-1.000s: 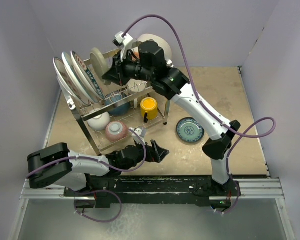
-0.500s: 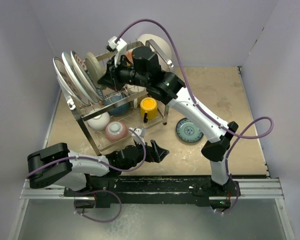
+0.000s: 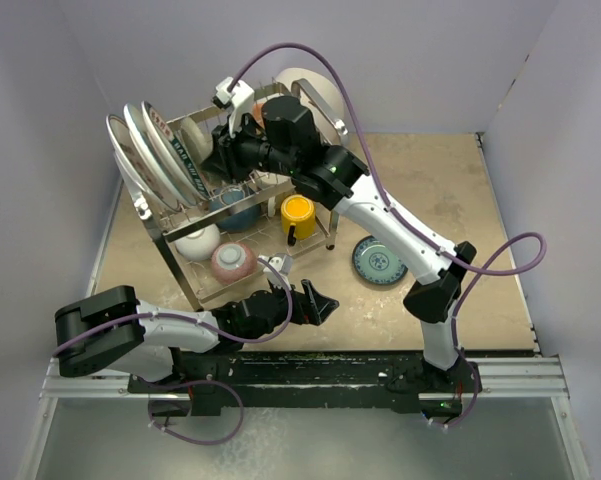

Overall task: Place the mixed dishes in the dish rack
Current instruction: Insert the plate into the dish rack, then pick up the plate at the center of the board.

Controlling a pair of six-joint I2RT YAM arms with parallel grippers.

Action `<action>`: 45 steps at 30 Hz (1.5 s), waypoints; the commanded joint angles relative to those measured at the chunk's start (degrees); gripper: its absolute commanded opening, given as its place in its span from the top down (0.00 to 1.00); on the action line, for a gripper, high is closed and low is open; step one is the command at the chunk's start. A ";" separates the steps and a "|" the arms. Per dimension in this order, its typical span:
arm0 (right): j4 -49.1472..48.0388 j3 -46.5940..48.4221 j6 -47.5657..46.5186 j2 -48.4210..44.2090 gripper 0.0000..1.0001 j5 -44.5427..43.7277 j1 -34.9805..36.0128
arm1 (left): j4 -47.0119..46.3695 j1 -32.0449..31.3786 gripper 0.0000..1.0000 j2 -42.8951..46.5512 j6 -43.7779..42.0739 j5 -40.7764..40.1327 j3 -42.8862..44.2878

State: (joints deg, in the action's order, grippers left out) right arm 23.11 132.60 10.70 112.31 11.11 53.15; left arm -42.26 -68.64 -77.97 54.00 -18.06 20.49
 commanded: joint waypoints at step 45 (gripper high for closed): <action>19.63 -11.28 -42.92 -24.81 0.29 48.95 -9.65 | -6.99 2.71 0.01 2.80 0.26 3.55 -3.16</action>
State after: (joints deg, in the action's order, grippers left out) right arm 40.27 126.87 -25.82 92.62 48.10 49.76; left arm -43.88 -67.40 -77.32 54.92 -17.06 18.70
